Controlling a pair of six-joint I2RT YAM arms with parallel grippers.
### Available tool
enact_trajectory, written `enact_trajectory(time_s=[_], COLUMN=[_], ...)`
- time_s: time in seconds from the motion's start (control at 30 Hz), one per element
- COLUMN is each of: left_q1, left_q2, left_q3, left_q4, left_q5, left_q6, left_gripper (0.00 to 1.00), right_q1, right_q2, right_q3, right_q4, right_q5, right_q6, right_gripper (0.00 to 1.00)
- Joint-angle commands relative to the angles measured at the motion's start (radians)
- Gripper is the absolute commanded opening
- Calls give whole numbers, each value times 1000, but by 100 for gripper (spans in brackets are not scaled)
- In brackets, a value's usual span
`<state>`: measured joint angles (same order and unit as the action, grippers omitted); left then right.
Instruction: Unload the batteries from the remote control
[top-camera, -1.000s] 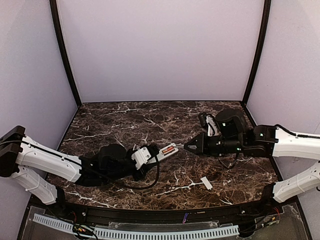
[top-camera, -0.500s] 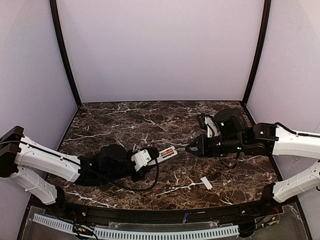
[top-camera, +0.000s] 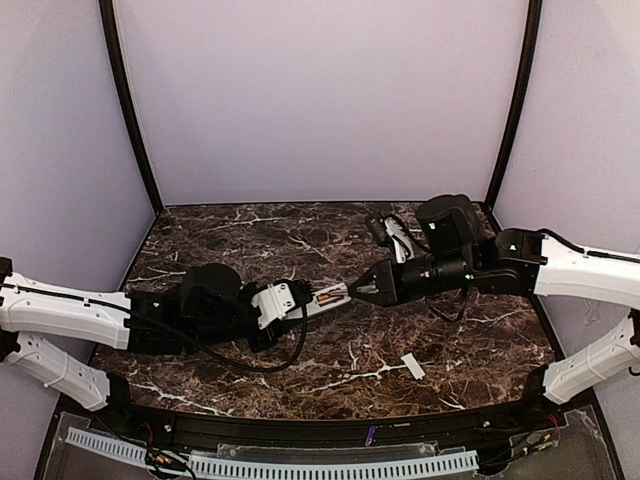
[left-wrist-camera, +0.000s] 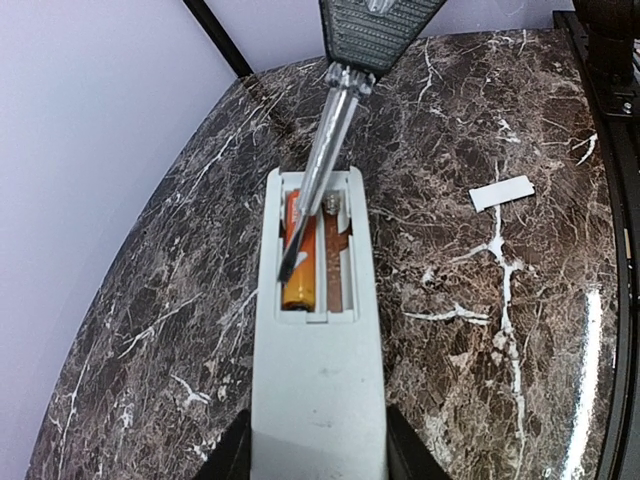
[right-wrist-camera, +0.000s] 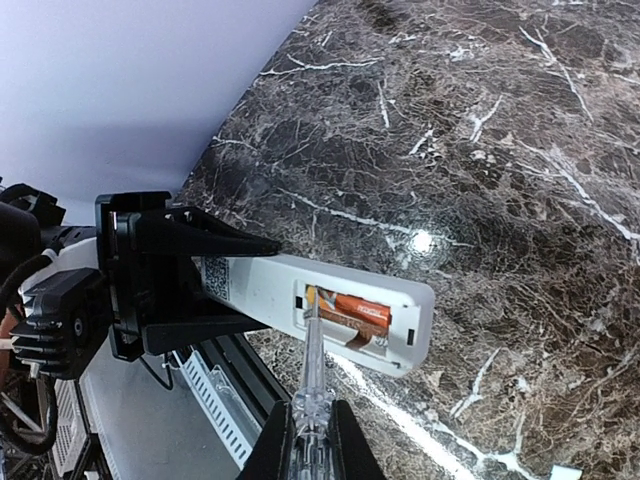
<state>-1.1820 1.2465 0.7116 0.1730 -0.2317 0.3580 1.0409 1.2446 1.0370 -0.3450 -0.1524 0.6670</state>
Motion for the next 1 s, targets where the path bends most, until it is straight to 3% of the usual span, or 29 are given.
enact_trajectory(time_s=[0.0, 0.33, 0.6, 0.97], left_q1=[-4, 74, 84, 94], left_q2=[-53, -77, -55, -45], left_q3=[72, 93, 27, -13], left_q4=[-149, -181, -34, 5], left_q5=[42, 81, 93, 138], left_q6=[65, 222, 217, 184], left_gripper=[0, 0, 0, 1], right_q1=[4, 4, 4, -2], right_q2=[38, 56, 6, -27], right_q3=[69, 113, 105, 131], right_q4=[9, -14, -48, -198], right_q5=[-77, -64, -30, 51], right_q6=[-77, -77, -66, -83], right_gripper=[0, 0, 0, 0])
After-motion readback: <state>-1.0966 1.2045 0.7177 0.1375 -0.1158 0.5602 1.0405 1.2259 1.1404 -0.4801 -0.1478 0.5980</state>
